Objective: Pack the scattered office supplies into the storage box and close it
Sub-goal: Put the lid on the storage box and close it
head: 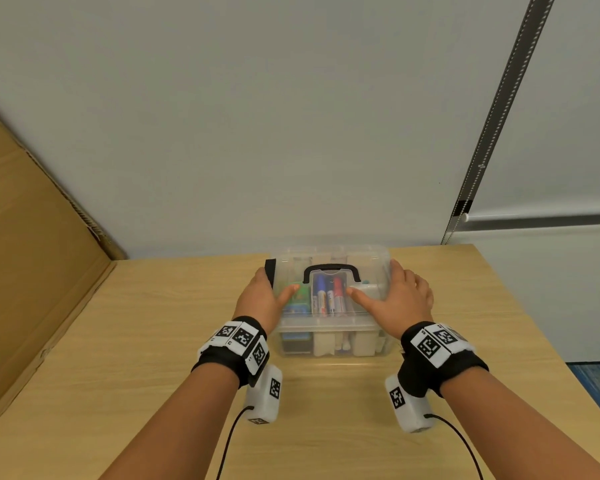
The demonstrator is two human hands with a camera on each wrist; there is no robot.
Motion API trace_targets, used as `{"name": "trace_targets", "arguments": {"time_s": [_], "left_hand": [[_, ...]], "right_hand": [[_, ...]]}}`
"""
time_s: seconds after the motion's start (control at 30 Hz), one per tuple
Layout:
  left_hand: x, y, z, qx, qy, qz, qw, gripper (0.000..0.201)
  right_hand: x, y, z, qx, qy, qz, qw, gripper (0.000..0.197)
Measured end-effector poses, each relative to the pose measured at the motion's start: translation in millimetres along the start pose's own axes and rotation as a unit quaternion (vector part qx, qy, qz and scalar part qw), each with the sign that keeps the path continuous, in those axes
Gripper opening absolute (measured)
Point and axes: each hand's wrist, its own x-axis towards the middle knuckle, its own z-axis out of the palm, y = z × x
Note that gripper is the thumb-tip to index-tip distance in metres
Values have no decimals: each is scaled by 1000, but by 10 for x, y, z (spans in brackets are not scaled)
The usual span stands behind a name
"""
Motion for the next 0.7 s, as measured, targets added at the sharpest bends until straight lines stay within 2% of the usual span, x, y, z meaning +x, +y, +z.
{"name": "trace_targets", "arguments": {"time_s": [0.13,0.27,0.43,0.6,0.7], "left_hand": [[-26,-7,28,-100,-42,-10,994,98],[19,-39,22,-113,-75,-15,991,113],[47,-66,48,-126,-76,-27,989,123],[55,-70,57,-138,-78,-26,987,119],[59,-77,65,-137,-77,-24,987,121]], "right_hand": [[81,8,-89,128,-100,63,985,133],[230,-29,-164,127,-147,111,975,151],[246,-120,-177,52,-144,138,979,159],[272,-200,-250,-27,-116,115,986,130],[269,-232,-209,-21,-115,112,987,131]]}}
